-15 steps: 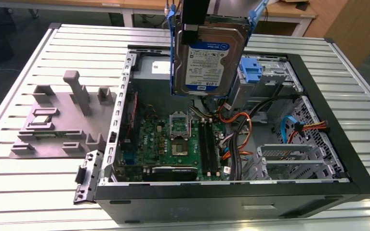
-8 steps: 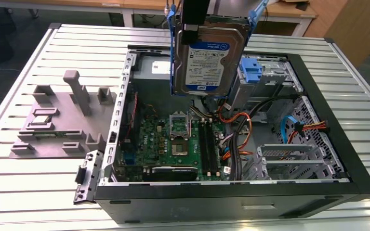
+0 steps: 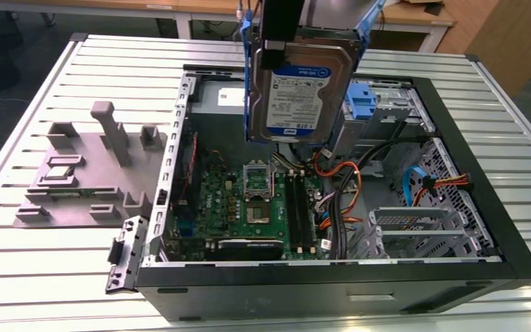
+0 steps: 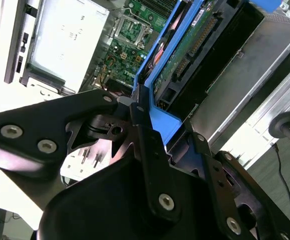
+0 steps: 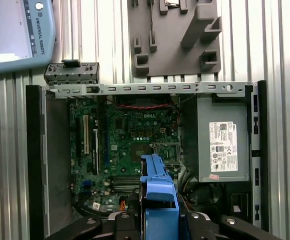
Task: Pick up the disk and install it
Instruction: 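Insert the disk into the insertion slot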
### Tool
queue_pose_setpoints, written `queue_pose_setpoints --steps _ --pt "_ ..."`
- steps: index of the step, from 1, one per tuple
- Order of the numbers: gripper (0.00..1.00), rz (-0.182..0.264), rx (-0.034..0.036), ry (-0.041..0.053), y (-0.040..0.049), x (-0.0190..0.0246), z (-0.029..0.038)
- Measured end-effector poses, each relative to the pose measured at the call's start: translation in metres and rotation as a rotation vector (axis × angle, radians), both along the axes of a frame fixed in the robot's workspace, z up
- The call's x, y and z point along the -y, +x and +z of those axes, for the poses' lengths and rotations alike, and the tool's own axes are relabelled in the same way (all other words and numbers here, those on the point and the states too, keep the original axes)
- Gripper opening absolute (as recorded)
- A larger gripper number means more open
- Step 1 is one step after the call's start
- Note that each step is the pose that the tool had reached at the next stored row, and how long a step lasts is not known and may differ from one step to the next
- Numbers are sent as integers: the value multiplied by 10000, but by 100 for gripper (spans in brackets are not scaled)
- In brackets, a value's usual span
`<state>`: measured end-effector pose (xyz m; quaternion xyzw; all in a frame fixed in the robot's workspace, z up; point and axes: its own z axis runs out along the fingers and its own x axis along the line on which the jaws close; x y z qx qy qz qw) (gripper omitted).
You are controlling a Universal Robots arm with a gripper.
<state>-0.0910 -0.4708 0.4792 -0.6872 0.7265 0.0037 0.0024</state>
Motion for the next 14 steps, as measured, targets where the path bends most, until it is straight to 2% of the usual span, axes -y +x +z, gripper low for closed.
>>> queue_pose_setpoints --steps 5,14 --pt "36 1 0 -19 1 83 0" --pt "36 0 0 -58 2 170 -1"
